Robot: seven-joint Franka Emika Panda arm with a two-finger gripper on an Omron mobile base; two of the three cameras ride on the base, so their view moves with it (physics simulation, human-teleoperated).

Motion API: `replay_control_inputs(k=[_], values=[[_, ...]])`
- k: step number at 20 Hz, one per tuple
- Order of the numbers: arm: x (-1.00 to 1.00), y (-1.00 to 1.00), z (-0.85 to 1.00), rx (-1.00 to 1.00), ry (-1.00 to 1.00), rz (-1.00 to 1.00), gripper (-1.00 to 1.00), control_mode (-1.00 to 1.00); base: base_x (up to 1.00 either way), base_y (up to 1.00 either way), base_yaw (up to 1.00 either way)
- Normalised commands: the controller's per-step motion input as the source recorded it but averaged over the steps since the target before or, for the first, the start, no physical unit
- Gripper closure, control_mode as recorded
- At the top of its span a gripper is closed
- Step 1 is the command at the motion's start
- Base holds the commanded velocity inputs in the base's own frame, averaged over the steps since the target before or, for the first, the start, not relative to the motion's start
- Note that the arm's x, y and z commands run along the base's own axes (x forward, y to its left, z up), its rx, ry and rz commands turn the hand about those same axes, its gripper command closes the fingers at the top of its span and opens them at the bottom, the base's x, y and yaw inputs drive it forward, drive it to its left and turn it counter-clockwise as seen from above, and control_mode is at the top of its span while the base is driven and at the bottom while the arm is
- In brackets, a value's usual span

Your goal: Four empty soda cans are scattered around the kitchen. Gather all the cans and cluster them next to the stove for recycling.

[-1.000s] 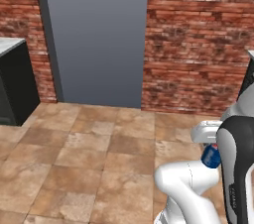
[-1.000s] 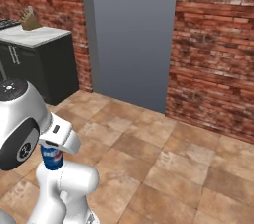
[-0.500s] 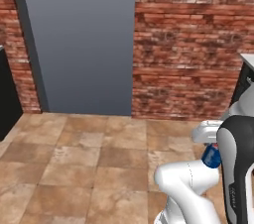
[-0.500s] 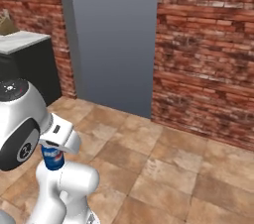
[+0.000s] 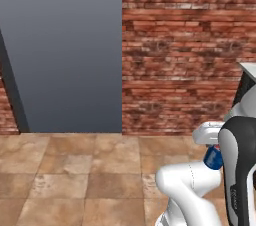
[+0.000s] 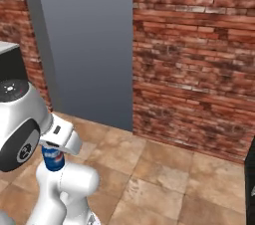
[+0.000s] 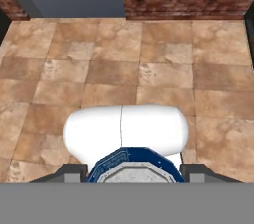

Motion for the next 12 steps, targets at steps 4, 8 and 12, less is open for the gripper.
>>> replay_control_inputs(k=[4,8,12], values=[[0.00,0.00,0.00,0.00,0.00,0.00,1.00,1.00,0.85,0.19,-0.21],[0.00,0.00,0.00,0.00,0.00,0.00,1.00,1.00,0.56,0.65,-0.24],[0.00,0.00,0.00,0.00,0.00,0.00,1.00,1.00,0.25,0.98,-0.21]])
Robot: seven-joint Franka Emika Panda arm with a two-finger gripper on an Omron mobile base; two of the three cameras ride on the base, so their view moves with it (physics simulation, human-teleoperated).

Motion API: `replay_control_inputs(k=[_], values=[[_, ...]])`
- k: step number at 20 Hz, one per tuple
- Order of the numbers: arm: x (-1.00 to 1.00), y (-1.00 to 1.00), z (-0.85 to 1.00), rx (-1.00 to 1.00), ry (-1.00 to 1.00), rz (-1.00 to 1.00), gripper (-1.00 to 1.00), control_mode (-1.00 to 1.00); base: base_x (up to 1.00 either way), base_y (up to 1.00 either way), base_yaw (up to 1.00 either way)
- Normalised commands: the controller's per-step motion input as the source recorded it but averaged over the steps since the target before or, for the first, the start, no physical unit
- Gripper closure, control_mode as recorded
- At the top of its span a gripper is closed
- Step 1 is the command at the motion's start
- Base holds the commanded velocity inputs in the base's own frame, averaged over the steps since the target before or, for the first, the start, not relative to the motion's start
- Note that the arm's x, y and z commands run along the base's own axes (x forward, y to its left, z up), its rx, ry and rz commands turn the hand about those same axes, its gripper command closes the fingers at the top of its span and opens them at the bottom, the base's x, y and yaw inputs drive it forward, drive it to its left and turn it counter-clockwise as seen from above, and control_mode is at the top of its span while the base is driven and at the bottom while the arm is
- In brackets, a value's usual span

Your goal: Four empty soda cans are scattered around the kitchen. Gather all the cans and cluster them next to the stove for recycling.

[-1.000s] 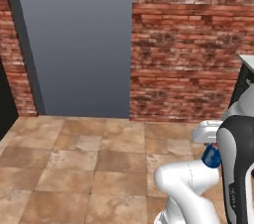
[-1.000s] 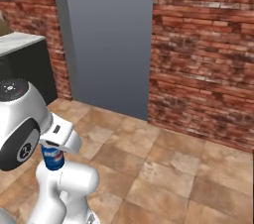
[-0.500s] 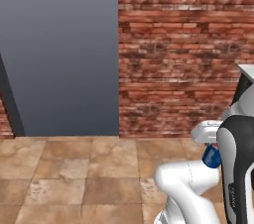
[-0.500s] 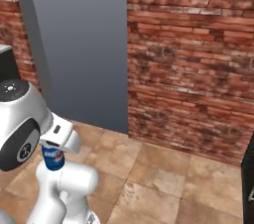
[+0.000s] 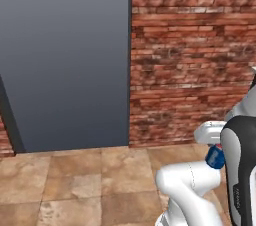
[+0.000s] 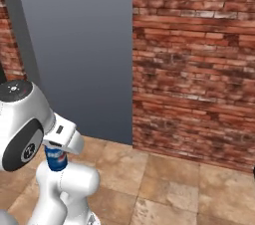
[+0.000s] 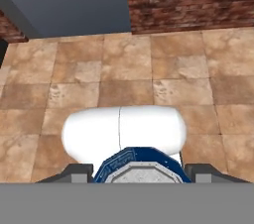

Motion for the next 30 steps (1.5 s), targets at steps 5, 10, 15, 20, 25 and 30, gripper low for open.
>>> replay_control_inputs(k=[5,10,15,20,25,30], values=[[0.00,0.00,0.00,0.00,0.00,0.00,1.00,1.00,0.00,1.00,-0.17],[0.00,0.00,0.00,0.00,0.00,0.00,1.00,1.00,0.00,1.00,-0.13],[0.00,0.00,0.00,0.00,0.00,0.00,1.00,1.00,-0.03,1.00,-0.11],[0.00,0.00,0.00,0.00,0.00,0.00,1.00,1.00,-0.12,1.00,-0.07],[0.00,0.00,0.00,0.00,0.00,0.00,1.00,1.00,-0.17,1.00,-0.03],[0.00,0.00,0.00,0.00,0.00,0.00,1.00,1.00,-0.24,1.00,0.00]])
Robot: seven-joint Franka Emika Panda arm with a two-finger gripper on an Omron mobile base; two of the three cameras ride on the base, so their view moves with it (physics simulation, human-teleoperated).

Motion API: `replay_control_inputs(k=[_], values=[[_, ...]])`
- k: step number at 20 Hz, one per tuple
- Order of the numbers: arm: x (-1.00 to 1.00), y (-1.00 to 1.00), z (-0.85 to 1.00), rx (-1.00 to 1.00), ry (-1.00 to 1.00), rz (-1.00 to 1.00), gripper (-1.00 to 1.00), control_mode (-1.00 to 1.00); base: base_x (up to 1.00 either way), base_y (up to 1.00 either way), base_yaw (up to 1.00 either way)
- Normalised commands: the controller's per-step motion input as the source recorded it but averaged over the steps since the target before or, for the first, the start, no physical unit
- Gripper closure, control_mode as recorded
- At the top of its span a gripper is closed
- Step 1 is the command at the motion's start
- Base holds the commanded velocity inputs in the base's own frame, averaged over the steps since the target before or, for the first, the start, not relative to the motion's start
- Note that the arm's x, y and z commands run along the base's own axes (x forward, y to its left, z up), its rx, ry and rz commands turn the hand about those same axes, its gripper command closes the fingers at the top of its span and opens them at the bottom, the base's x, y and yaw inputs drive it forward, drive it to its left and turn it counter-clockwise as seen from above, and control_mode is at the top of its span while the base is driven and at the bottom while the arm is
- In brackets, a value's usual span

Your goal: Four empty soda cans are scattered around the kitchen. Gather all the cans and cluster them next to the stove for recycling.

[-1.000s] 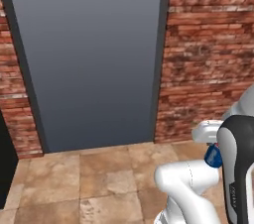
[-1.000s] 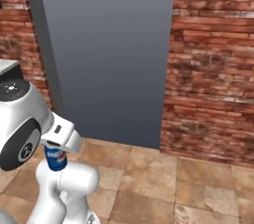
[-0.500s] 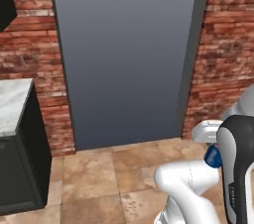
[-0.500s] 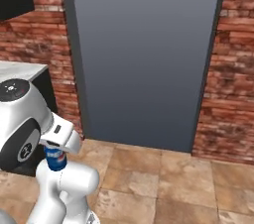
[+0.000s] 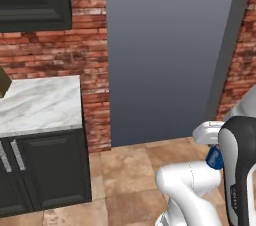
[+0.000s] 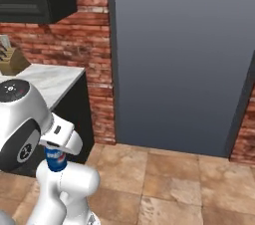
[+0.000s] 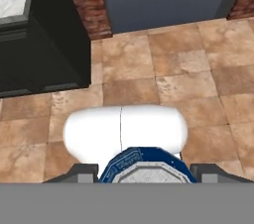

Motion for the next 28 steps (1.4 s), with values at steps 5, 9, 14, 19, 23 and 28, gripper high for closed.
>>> replay_control_inputs(k=[5,9,14,19,23,28], values=[[0.00,0.00,0.00,0.00,0.00,0.00,1.00,1.00,-0.15,1.00,0.00],[0.00,0.00,0.00,0.00,0.00,0.00,1.00,1.00,-0.09,1.00,0.00],[0.00,0.00,0.00,0.00,0.00,0.00,1.00,1.00,0.00,1.00,0.00],[0.00,0.00,0.00,0.00,0.00,0.00,1.00,1.00,0.00,1.00,0.00],[0.00,0.00,0.00,0.00,0.00,0.00,1.00,1.00,0.00,1.00,0.00],[0.00,0.00,0.00,0.00,0.00,0.00,1.00,1.00,0.00,1.00,0.00]])
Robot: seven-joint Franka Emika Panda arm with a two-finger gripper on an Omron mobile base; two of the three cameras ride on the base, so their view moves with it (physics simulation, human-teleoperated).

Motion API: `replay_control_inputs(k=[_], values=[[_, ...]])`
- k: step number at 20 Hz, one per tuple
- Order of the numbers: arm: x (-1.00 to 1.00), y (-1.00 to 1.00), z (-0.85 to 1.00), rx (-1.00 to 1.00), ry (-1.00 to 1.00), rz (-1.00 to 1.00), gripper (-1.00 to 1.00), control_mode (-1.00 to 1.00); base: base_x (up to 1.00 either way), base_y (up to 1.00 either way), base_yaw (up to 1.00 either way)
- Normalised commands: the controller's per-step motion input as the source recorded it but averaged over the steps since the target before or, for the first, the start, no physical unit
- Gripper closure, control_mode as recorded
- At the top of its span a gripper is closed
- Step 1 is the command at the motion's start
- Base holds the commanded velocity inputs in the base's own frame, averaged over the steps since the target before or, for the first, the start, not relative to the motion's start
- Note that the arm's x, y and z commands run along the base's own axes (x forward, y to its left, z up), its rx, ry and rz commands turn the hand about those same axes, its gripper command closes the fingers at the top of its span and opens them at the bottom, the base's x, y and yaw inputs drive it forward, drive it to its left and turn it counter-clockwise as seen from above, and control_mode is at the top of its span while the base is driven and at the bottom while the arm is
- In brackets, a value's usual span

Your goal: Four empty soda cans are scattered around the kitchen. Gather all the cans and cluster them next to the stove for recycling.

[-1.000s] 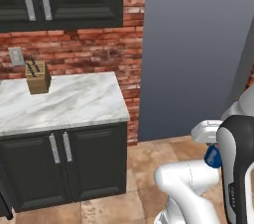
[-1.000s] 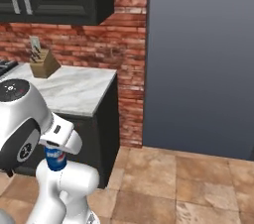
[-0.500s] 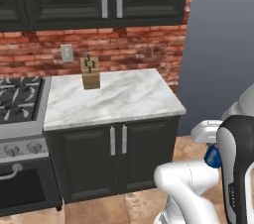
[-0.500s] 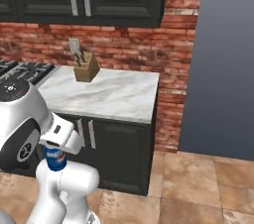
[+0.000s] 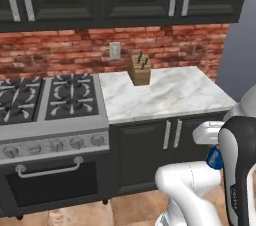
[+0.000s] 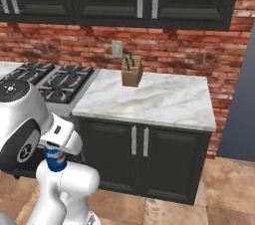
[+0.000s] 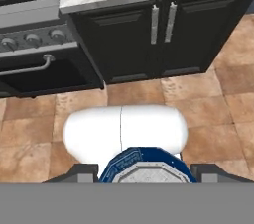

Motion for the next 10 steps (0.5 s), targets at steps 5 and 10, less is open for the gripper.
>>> replay_control_inputs(k=[5,10], values=[[0.00,0.00,0.00,0.00,0.00,0.00,1.00,1.00,0.00,1.00,0.00],[0.00,0.00,0.00,0.00,0.00,0.00,1.00,1.00,0.00,1.00,0.00]])
